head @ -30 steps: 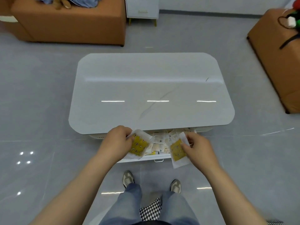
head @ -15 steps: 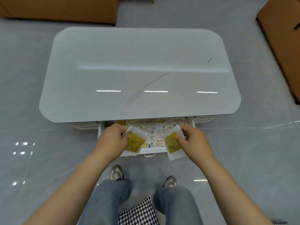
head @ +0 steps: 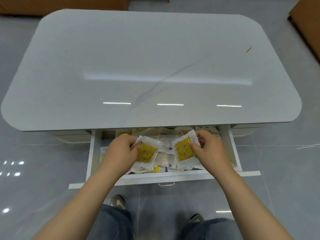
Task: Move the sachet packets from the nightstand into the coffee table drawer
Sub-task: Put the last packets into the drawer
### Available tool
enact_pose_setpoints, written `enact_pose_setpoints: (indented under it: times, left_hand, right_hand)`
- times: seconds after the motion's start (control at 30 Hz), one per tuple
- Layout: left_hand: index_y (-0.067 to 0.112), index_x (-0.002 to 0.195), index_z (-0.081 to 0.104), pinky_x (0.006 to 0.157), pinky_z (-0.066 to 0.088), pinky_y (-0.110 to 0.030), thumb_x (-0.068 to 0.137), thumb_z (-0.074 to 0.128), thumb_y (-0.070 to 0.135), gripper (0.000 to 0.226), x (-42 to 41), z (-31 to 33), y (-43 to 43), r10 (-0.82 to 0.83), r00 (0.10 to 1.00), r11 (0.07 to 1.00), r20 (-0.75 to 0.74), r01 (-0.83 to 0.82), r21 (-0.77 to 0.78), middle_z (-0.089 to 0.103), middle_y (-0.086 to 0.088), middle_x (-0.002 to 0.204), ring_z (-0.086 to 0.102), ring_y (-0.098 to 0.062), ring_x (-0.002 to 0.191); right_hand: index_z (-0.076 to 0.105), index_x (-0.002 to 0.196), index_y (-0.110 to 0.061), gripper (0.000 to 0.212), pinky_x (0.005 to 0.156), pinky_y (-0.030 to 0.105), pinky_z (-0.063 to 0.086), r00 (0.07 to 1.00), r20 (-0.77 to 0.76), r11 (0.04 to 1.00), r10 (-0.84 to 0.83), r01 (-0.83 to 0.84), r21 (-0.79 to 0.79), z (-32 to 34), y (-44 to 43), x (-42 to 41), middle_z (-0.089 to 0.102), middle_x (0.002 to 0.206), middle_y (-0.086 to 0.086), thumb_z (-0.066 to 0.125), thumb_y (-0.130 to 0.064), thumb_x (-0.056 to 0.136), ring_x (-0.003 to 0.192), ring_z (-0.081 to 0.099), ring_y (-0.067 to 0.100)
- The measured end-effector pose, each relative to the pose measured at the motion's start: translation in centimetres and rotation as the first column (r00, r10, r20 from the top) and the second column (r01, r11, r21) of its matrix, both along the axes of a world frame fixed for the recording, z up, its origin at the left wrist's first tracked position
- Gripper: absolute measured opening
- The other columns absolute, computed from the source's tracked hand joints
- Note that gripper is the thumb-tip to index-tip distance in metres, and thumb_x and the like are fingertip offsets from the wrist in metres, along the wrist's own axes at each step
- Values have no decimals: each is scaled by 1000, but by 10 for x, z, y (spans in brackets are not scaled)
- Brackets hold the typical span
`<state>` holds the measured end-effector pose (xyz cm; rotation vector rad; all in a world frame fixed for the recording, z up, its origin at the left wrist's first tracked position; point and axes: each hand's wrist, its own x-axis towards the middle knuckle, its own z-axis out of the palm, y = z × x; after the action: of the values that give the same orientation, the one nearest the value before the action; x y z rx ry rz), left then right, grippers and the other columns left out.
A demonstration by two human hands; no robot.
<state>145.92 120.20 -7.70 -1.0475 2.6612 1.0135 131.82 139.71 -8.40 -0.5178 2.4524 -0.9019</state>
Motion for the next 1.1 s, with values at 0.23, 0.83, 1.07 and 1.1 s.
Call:
enact_pose_setpoints:
  times: [0.23, 0.83, 1.07, 1.1]
  left_hand:
    - [0, 67, 54, 56, 33, -30, 92, 55, 20, 32, -1, -78, -4, 45, 991, 998, -124, -50, -39, 55, -17, 71, 47, -21, 62]
    - [-1, 81, 68, 63, 37, -29, 90, 60, 19, 23, 34, -131, 11, 239, 916, 962, -322, -179, 205, 63, -21, 75, 51, -21, 66]
    - [-9, 77, 61, 58, 30, -28, 90, 60, 17, 29, 40, -153, -1, 268, 930, 961, -253, -238, 143, 47, -9, 62, 40, -18, 57]
    - [-8, 76, 62, 57, 31, -28, 90, 60, 16, 28, 40, -155, -2, 266, 931, 962, -249, -240, 129, 48, -7, 61, 41, -18, 57]
  right_hand:
    - [64, 100, -22, 12, 76, 37, 57, 998, -59, 996, 3, -8, -84, -82, -6, -9, 69, 91, -8, 62, -21, 88, 86, 65, 8]
    - [61, 87, -35, 18, 73, 42, 59, 984, -131, 962, -120, 83, -259, -107, 30, 39, 69, 83, -8, 64, -17, 86, 78, 68, 10]
    - [63, 95, -30, 15, 73, 41, 59, 983, -139, 966, -120, 83, -244, -113, 29, 41, 70, 84, -8, 64, -18, 86, 77, 67, 8]
    - [62, 94, -31, 15, 73, 41, 59, 983, -139, 965, -117, 79, -250, -113, 26, 41, 70, 83, -8, 64, -18, 86, 77, 68, 8]
